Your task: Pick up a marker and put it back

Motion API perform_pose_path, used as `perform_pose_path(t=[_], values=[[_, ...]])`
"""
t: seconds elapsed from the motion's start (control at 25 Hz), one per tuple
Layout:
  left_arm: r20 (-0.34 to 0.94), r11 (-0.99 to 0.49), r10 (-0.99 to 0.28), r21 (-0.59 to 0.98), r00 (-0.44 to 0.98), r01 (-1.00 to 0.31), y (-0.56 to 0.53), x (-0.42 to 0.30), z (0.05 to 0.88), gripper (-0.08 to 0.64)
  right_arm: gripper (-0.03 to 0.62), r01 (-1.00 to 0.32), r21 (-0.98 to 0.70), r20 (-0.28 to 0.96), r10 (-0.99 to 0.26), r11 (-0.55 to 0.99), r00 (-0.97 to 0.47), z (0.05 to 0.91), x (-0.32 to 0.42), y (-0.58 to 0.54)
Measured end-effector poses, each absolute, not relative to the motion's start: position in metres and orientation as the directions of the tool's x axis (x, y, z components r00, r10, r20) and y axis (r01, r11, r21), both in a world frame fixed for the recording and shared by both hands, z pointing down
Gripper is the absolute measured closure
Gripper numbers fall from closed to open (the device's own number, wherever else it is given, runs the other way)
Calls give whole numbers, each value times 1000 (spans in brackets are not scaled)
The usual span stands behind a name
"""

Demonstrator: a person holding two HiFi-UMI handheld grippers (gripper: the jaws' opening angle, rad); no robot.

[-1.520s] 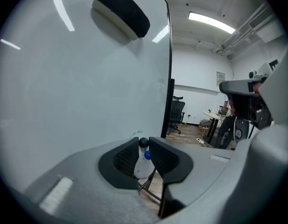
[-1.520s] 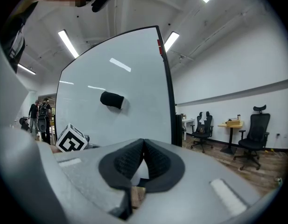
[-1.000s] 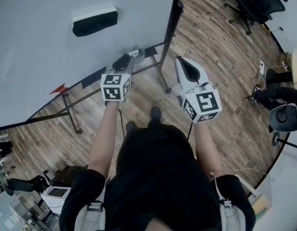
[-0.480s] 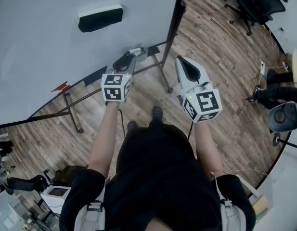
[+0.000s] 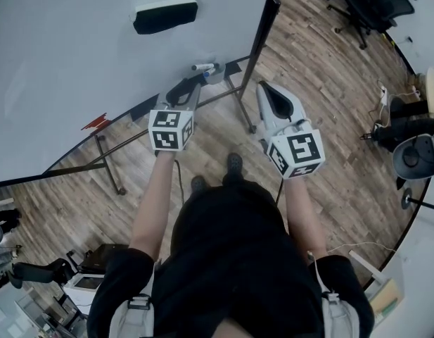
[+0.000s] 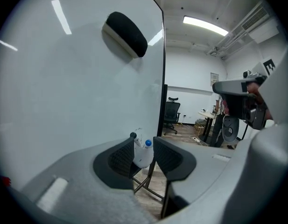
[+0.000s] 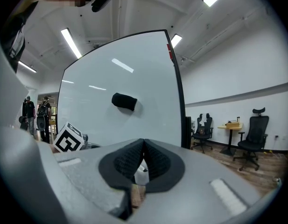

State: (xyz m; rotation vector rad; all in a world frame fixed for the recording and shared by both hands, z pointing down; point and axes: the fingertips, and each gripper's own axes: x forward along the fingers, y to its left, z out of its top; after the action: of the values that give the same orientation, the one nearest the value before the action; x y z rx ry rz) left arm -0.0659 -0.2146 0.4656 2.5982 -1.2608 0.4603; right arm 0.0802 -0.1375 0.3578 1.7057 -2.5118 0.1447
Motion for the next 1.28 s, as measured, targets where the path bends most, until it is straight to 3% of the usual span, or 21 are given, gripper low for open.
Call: perform_pose_path(t=[1.28], values=[[210,-763,-624,41,752,-645,-108,-123,397,527,591,-976,-23,150,-965,214,-215,364,-9,-30]])
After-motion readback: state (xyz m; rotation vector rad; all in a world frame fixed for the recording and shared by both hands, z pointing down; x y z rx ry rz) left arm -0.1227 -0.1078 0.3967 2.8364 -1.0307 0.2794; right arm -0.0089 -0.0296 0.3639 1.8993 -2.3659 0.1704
